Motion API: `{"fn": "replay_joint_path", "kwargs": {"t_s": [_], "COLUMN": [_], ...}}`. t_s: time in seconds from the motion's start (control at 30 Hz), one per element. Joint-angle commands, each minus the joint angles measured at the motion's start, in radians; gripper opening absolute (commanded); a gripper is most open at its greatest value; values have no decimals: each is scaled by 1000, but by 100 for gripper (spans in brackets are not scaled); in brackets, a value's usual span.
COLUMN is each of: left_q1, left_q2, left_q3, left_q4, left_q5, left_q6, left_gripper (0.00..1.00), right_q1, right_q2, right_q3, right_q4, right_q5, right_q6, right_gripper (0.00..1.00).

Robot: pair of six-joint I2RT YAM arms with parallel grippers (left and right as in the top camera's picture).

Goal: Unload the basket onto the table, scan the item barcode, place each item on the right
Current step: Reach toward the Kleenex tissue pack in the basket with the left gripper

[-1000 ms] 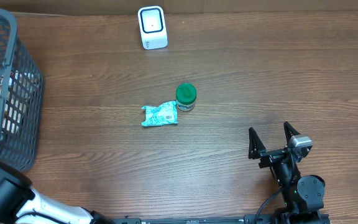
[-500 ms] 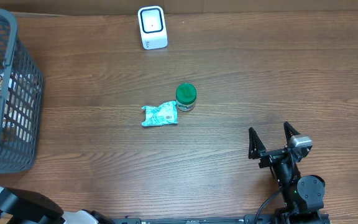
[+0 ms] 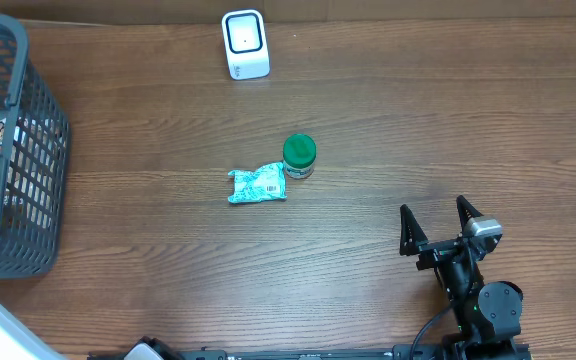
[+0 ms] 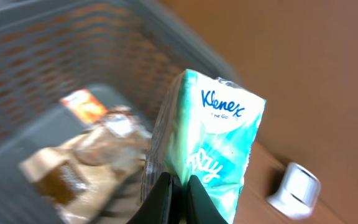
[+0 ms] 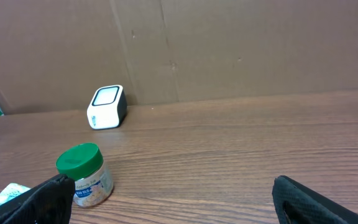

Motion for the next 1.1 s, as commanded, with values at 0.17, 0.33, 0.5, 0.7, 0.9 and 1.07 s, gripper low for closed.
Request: {"fn": "replay_joint_path", "kwargs": {"t_s": [0.17, 0.33, 0.5, 0.7, 0.9, 1.07], "left_q1": [-373, -597, -730, -804, -832, -832], "left_q2": [-101, -83, -25, 101, 251, 335], "left_q3": [-13, -184, -401, -576, -610, -610], "left_q4": [-231, -243, -116, 91, 163, 173], "left_q5": [13, -71, -150, -163, -163, -167], "left_q6": [89, 113, 89, 26, 12, 8], "left_gripper": [4, 4, 4, 4, 4, 4], "right_q1": [-3, -3, -3, -3, -3, -3], "right_q2": [-10, -10, -10, -10, -10, -10], "right_q3": [-11, -11, -11, -11, -11, -11], "right_q4": [6, 6, 6, 6, 6, 6], "right_q5": [-2, -2, -2, -2, -2, -2], "right_q6": [3, 3, 3, 3, 3, 3], "right_gripper": [100, 100, 100, 100, 100, 100]}}
